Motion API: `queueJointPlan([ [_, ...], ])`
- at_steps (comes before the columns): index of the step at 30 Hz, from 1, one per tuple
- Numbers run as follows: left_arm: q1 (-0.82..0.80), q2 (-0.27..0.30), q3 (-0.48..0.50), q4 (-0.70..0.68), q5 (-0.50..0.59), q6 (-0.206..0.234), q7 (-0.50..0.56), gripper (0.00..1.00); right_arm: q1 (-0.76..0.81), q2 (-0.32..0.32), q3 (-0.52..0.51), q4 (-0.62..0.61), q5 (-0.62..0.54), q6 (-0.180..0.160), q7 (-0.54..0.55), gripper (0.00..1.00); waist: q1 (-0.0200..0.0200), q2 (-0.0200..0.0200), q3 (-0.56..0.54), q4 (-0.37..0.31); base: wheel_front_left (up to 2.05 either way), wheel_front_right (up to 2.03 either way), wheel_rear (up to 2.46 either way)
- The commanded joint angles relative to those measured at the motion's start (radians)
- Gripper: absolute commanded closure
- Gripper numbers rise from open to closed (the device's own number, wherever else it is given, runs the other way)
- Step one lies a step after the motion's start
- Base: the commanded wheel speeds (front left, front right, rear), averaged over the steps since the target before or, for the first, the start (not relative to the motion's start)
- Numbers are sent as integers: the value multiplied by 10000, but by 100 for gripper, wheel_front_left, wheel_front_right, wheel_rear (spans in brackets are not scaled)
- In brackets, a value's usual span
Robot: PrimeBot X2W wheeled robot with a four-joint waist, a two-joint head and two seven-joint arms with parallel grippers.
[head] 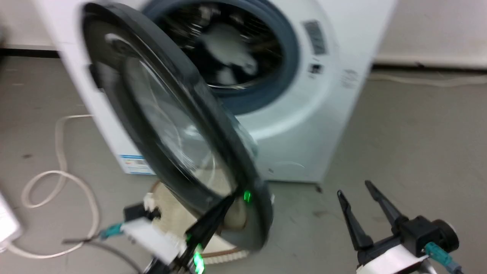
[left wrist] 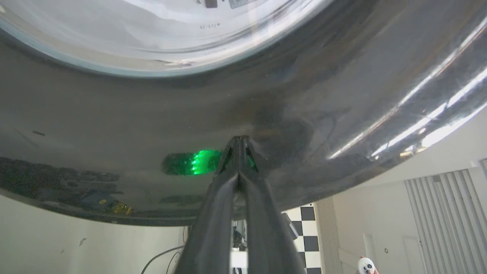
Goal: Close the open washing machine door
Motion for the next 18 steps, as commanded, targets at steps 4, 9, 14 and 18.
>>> queueJointPlan([
  [4,-1302,-33,-630,687,-128,-145,-967,100,-345,12,-38,-70,137,8,-46,0,-1,0,1292,-1618,0,0,0],
  [9,-3078,-33,-988,1790,-197,-155,-2388,100,-579,168,-32,-49,251,8,-46,0,-1,0,1891,-2334,0,0,0],
  [14,-4675,-33,-1066,3229,-599,-248,-4138,100,-763,310,119,37,290,8,-46,0,-1,0,2097,-2671,0,0,0],
  [18,-5246,-33,-1483,4124,-1094,-571,-4779,100,-792,365,43,109,252,8,-46,0,-1,0,1898,-2594,0,0,0],
])
